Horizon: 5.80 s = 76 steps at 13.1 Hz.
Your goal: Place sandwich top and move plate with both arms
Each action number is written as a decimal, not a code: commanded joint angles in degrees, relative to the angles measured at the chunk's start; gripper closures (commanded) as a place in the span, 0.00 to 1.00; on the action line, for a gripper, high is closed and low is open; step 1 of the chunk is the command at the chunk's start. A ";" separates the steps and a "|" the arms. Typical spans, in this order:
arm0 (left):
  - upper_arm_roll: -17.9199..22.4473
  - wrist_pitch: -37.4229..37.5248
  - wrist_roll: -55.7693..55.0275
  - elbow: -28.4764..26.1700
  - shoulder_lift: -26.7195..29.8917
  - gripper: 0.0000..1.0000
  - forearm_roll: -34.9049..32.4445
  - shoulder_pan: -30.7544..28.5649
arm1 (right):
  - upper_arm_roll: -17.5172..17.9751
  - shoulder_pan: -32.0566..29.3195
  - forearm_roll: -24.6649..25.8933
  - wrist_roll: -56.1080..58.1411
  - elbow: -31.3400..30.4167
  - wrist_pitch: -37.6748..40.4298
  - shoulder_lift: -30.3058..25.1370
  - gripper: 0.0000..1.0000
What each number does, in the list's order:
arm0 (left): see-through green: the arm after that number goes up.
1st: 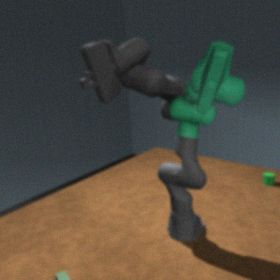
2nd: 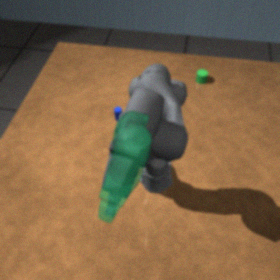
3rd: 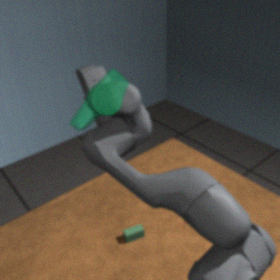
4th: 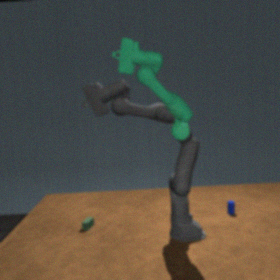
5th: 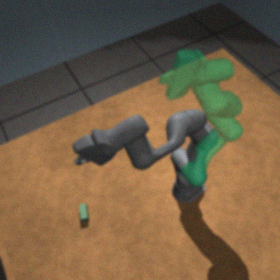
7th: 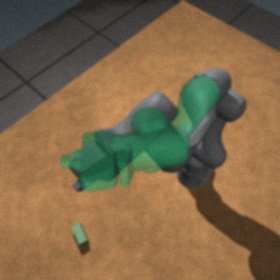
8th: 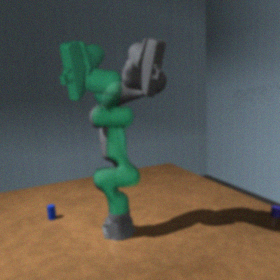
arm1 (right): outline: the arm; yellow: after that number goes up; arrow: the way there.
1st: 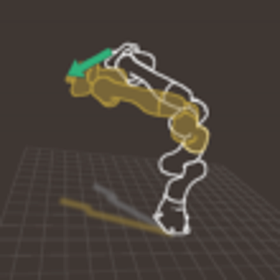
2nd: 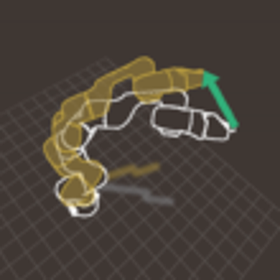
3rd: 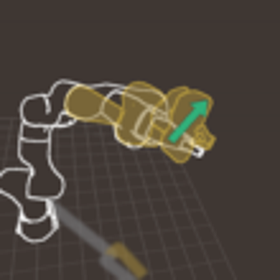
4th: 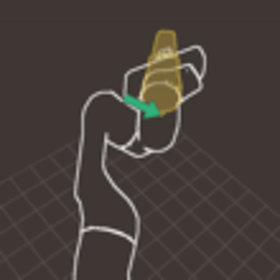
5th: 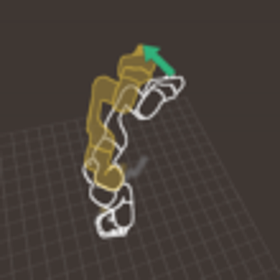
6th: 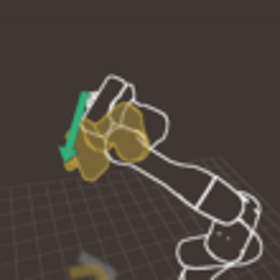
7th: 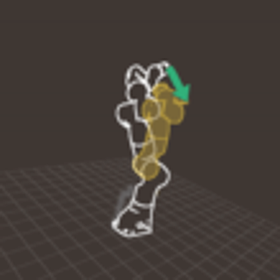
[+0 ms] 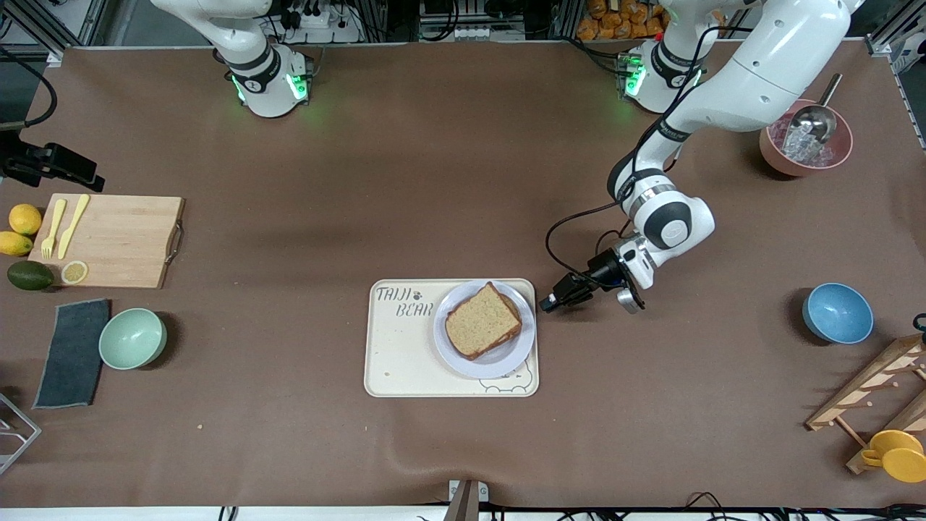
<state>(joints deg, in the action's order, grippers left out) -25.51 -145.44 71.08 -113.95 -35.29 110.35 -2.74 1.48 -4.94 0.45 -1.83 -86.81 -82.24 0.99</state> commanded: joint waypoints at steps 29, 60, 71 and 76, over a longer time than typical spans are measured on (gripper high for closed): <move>4.16 44.93 -61.85 25.68 17.27 0.71 -104.61 -7.54 | 0.02 -0.51 -0.27 -0.45 0.07 0.68 -0.29 0.00; 4.94 60.80 -74.68 37.66 25.26 0.00 -115.27 -9.93 | -0.16 -0.86 -0.36 -0.45 -0.02 0.68 -0.11 0.00; 16.02 57.64 -75.91 24.50 35.02 0.00 -111.58 1.68 | -0.16 -0.86 -0.36 -0.45 -0.02 0.68 -0.11 0.00; 16.02 57.55 -77.48 22.72 36.52 0.00 -110.53 1.51 | -0.16 -0.86 -0.36 -0.45 -0.02 0.68 -0.11 0.00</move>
<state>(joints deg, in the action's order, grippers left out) -10.19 -86.51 -4.60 -88.25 -1.30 -1.45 -1.59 0.96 -5.18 0.45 -1.84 -86.83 -81.94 1.00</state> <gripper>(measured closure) 0.000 0.000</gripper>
